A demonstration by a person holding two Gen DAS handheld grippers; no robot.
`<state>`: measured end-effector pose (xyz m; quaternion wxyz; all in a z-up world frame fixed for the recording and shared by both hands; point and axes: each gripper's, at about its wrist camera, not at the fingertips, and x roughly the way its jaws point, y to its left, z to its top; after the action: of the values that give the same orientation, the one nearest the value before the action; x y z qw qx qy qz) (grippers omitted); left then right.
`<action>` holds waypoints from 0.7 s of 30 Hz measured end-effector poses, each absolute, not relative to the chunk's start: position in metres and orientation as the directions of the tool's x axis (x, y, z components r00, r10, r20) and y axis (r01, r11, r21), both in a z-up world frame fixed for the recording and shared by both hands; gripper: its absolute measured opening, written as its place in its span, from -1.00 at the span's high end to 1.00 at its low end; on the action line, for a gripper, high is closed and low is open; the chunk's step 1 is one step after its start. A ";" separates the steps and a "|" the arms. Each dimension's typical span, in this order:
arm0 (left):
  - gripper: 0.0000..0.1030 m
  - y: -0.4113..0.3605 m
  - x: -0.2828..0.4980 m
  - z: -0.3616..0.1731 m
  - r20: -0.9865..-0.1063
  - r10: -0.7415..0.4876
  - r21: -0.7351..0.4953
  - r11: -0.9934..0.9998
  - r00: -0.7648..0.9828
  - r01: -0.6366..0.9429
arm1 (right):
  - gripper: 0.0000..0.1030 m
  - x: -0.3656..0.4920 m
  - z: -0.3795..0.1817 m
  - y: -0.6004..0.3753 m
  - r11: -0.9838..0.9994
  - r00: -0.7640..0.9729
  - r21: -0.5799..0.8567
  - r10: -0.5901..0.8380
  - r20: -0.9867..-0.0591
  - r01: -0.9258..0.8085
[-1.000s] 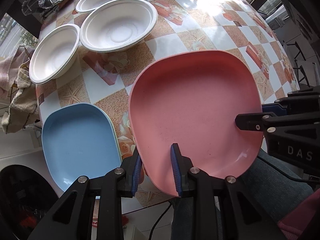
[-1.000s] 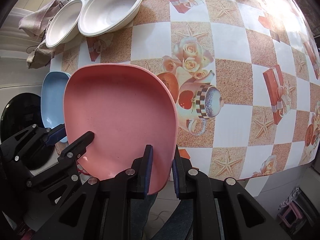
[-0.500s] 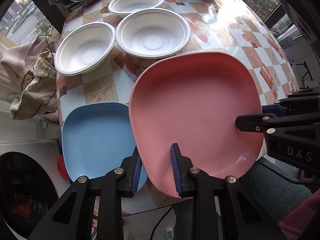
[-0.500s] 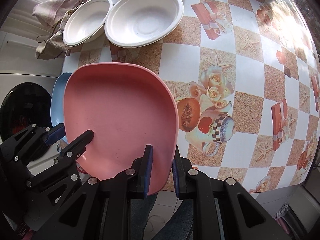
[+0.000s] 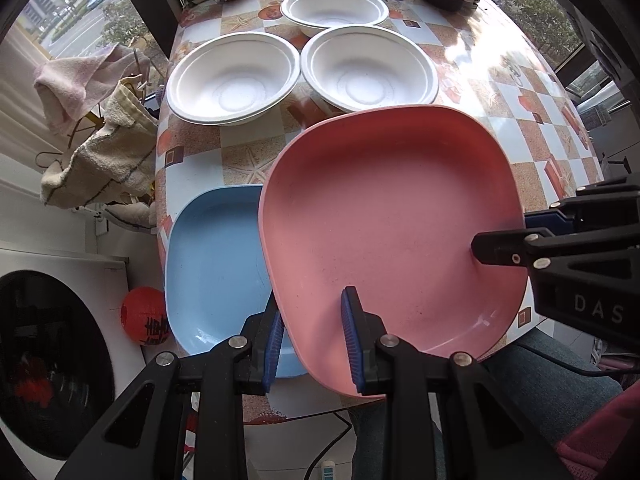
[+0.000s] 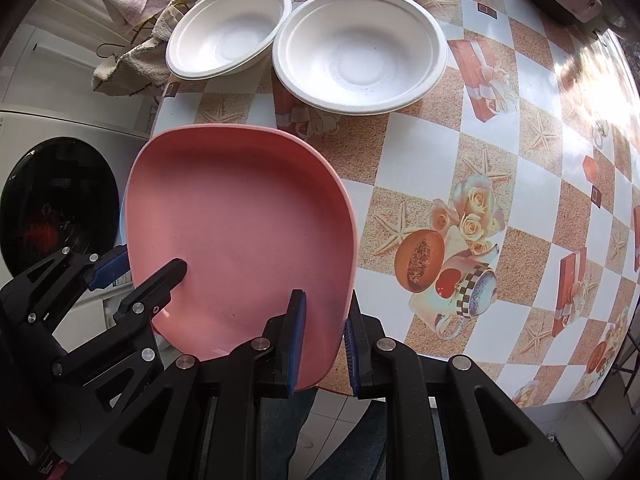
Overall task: Organize plates and bowls
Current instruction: 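Lift the pink plate with both grippers and carry it over the blue plate, then lower the pink plate onto the blue plate and open both grippers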
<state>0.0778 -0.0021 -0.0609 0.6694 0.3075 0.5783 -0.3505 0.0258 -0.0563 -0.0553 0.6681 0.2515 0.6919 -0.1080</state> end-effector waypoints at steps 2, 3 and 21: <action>0.43 0.003 0.082 -0.059 -0.989 -0.116 0.009 0.581 0.094 0.814 | 0.60 0.030 -0.052 -0.053 0.859 0.023 0.186 0.200 -0.980 0.477; 0.43 0.006 0.084 -0.058 -0.988 -0.118 0.009 0.589 0.098 0.808 | 0.60 0.031 -0.049 -0.053 0.863 0.025 0.187 0.199 -0.980 0.470; 0.43 0.048 0.123 -0.068 -0.991 -0.037 0.066 0.687 0.126 0.723 | 0.59 0.073 -0.073 -0.014 0.867 -0.020 0.270 0.306 -0.952 0.420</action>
<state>0.1234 0.0479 -0.0681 0.6939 0.2851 0.6018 -0.2739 0.0727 -0.0140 -0.0726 0.6523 0.2545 0.7127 -0.0436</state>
